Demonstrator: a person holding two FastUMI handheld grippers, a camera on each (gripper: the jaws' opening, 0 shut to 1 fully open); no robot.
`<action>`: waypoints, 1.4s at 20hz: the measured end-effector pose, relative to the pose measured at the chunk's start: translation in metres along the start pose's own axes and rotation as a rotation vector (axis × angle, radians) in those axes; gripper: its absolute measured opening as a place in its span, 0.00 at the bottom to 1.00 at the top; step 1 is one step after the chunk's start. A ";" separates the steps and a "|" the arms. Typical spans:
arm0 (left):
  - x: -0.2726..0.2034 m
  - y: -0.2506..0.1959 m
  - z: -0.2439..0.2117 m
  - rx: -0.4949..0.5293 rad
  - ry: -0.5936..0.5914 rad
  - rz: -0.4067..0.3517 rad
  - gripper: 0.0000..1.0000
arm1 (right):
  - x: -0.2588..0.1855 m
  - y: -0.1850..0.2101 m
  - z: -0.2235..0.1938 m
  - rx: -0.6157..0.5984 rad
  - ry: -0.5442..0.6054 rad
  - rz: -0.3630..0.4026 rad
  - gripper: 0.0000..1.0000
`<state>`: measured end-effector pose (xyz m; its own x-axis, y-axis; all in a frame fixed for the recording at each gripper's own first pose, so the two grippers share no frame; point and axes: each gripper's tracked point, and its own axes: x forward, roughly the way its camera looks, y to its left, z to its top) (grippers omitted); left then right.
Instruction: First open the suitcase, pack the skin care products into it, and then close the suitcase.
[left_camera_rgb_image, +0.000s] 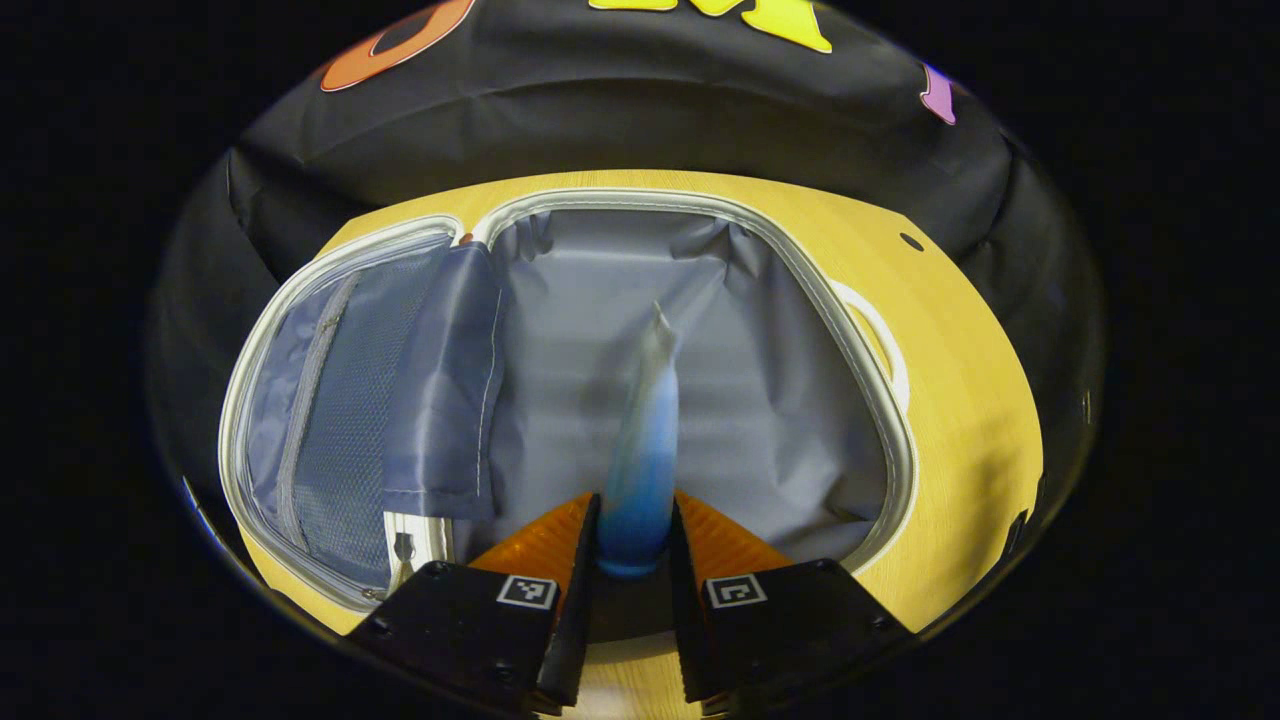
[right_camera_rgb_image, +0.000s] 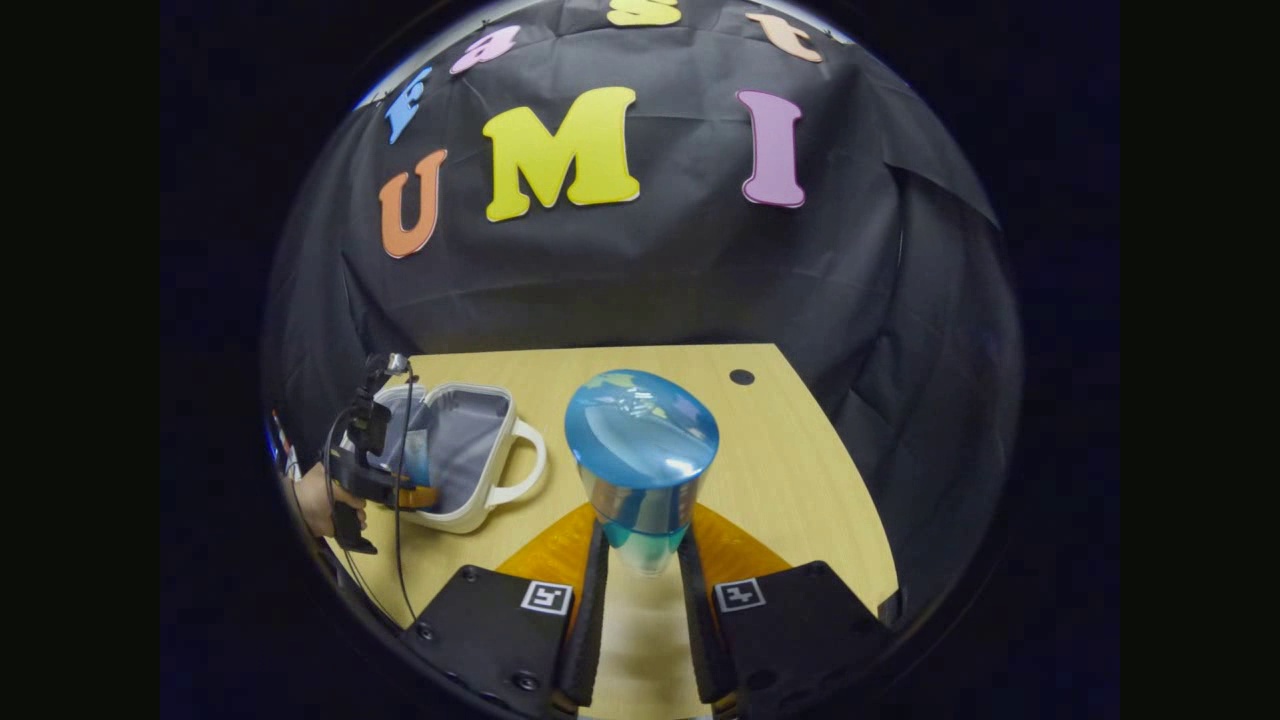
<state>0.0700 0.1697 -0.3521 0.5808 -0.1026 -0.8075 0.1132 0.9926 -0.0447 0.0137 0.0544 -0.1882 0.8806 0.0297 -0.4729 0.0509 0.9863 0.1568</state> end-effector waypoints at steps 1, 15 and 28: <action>0.001 -0.001 -0.002 -0.009 0.018 0.001 0.40 | 0.000 -0.003 -0.002 -0.001 0.007 -0.006 0.35; -0.020 -0.018 0.013 -0.131 -0.008 0.014 0.68 | 0.027 0.067 -0.003 -0.075 0.052 0.148 0.35; -0.217 0.037 0.064 0.041 -0.581 0.086 0.98 | 0.102 0.259 -0.007 -0.148 0.160 0.355 0.35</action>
<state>-0.0003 0.2248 -0.1415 0.9346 -0.0522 -0.3520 0.0703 0.9968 0.0391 0.1136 0.3143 -0.2018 0.7462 0.3858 -0.5425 -0.3214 0.9225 0.2139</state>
